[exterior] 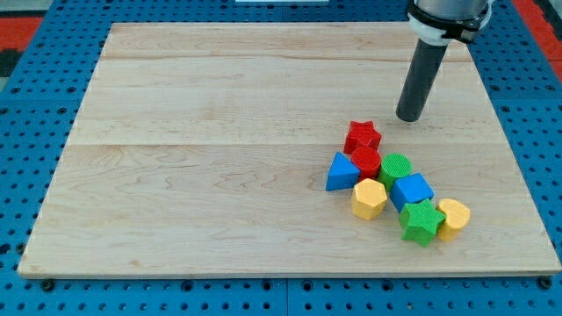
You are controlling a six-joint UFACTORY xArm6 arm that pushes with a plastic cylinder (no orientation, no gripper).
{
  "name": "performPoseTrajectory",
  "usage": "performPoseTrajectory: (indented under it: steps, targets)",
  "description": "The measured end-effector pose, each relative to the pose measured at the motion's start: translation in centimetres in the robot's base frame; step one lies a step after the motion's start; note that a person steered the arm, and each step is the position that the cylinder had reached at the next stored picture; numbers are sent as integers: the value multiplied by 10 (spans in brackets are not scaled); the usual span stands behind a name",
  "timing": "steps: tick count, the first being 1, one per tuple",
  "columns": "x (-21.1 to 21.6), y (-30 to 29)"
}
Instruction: Move the red star towards the left center of the board
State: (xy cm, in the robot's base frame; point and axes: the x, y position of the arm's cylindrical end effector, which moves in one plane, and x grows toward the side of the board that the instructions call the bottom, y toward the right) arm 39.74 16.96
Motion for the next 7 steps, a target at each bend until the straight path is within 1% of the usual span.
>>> performPoseTrajectory:
  steps: [1, 2, 4, 5, 6, 7]
  targets:
    - [8, 11]
    - [35, 33]
    - [112, 49]
    - [118, 82]
    - [140, 116]
    - [166, 113]
